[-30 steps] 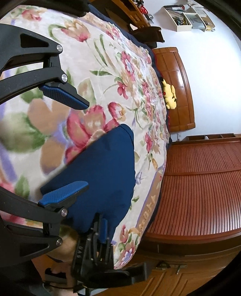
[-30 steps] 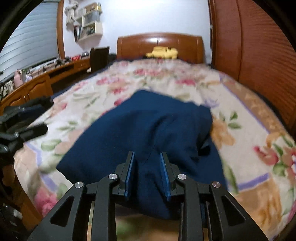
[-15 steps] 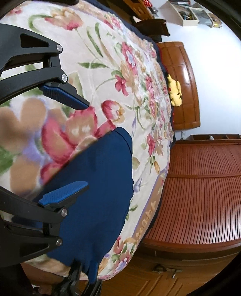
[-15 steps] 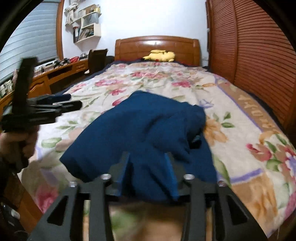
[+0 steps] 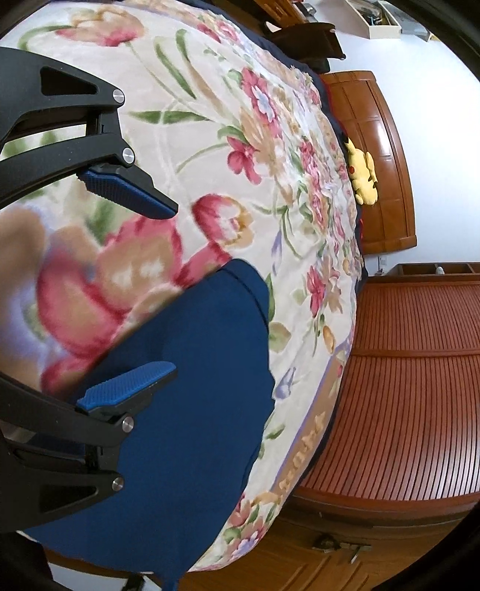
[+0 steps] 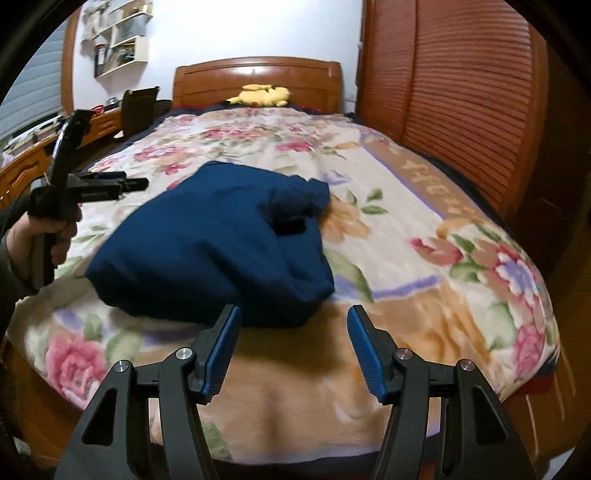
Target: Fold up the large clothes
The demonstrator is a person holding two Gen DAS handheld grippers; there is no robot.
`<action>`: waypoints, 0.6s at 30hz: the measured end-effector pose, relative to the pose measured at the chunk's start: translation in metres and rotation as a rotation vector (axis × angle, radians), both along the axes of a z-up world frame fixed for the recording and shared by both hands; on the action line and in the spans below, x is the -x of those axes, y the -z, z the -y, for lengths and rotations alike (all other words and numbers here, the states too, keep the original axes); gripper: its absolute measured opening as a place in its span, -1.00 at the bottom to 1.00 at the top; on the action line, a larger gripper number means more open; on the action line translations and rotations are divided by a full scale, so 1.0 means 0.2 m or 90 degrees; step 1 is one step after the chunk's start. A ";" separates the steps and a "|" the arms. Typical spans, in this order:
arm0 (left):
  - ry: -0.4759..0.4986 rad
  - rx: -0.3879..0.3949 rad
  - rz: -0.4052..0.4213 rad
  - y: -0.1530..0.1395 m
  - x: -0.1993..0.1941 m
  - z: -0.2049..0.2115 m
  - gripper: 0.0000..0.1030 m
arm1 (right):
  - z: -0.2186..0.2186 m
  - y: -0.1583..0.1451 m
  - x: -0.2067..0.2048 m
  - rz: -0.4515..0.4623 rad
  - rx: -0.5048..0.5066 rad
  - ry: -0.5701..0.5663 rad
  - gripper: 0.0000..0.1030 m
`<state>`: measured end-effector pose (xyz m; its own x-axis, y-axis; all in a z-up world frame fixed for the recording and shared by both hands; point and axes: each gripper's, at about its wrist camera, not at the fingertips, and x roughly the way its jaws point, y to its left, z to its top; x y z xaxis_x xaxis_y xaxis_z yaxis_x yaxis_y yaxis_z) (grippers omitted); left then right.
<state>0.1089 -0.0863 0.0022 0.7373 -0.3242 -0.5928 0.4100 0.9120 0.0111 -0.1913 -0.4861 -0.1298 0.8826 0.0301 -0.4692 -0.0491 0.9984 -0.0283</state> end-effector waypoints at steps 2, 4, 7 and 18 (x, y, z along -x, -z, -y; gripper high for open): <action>-0.006 0.003 -0.004 0.00 -0.04 0.00 0.55 | 0.00 0.01 -0.05 -0.007 -0.013 0.006 0.20; -0.013 0.007 -0.012 0.00 -0.10 0.00 0.55 | 0.01 0.01 -0.11 -0.013 -0.027 0.007 0.20; -0.018 0.008 -0.023 0.02 -0.16 0.01 0.55 | 0.04 0.03 -0.19 -0.019 -0.062 0.004 0.20; -0.041 -0.015 -0.068 0.13 -0.45 0.11 0.55 | 0.04 0.13 -0.33 -0.036 -0.079 -0.004 0.20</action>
